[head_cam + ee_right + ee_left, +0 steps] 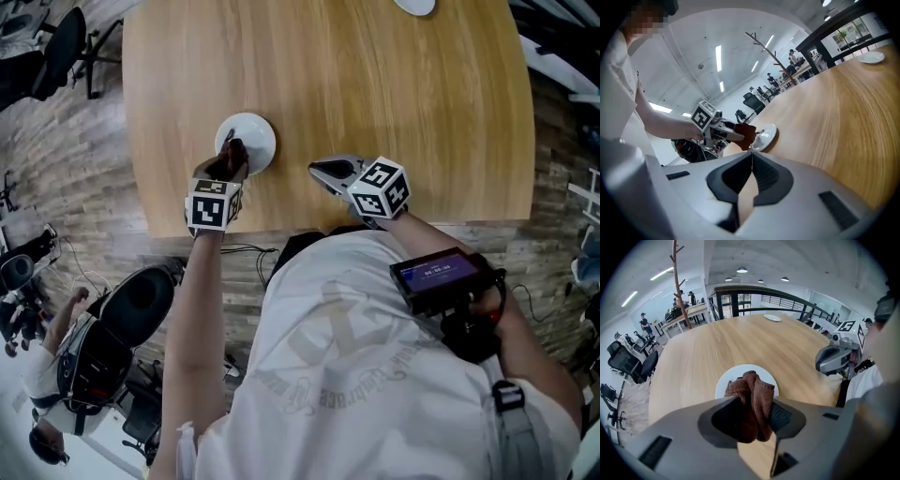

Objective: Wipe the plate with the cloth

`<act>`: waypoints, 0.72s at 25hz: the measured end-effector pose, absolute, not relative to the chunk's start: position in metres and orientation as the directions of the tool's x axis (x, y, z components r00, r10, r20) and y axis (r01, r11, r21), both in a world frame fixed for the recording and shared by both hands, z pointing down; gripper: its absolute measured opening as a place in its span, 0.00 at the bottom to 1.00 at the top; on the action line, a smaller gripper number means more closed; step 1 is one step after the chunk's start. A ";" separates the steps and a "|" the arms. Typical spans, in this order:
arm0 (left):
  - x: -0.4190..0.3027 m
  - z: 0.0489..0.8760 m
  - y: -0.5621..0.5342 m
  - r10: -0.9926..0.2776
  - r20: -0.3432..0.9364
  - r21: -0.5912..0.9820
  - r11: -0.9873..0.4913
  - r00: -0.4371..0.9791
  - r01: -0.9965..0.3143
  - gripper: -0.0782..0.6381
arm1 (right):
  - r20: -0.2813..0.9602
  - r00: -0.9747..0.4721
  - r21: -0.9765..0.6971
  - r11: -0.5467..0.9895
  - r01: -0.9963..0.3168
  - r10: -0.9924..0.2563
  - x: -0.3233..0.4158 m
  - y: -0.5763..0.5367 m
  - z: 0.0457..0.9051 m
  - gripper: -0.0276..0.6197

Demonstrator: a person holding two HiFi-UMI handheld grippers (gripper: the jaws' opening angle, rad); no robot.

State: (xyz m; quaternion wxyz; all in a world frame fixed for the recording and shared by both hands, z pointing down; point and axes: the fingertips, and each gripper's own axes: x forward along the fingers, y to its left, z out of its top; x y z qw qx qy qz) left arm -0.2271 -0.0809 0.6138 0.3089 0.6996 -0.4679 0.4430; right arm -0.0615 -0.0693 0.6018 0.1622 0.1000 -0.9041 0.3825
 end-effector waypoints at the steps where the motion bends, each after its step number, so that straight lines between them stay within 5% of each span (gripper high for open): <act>1: -0.227 0.613 -0.082 -0.382 0.908 0.017 -0.371 0.169 -0.929 0.35 | 0.371 -0.927 -0.659 0.688 -0.305 -0.055 -0.061 -0.069 0.601 0.06; 18: -0.237 0.609 -0.167 -0.408 0.905 -0.089 -0.456 0.119 -0.885 0.35 | 0.392 -0.915 -0.659 0.664 -0.354 -0.099 -0.046 -0.074 0.607 0.06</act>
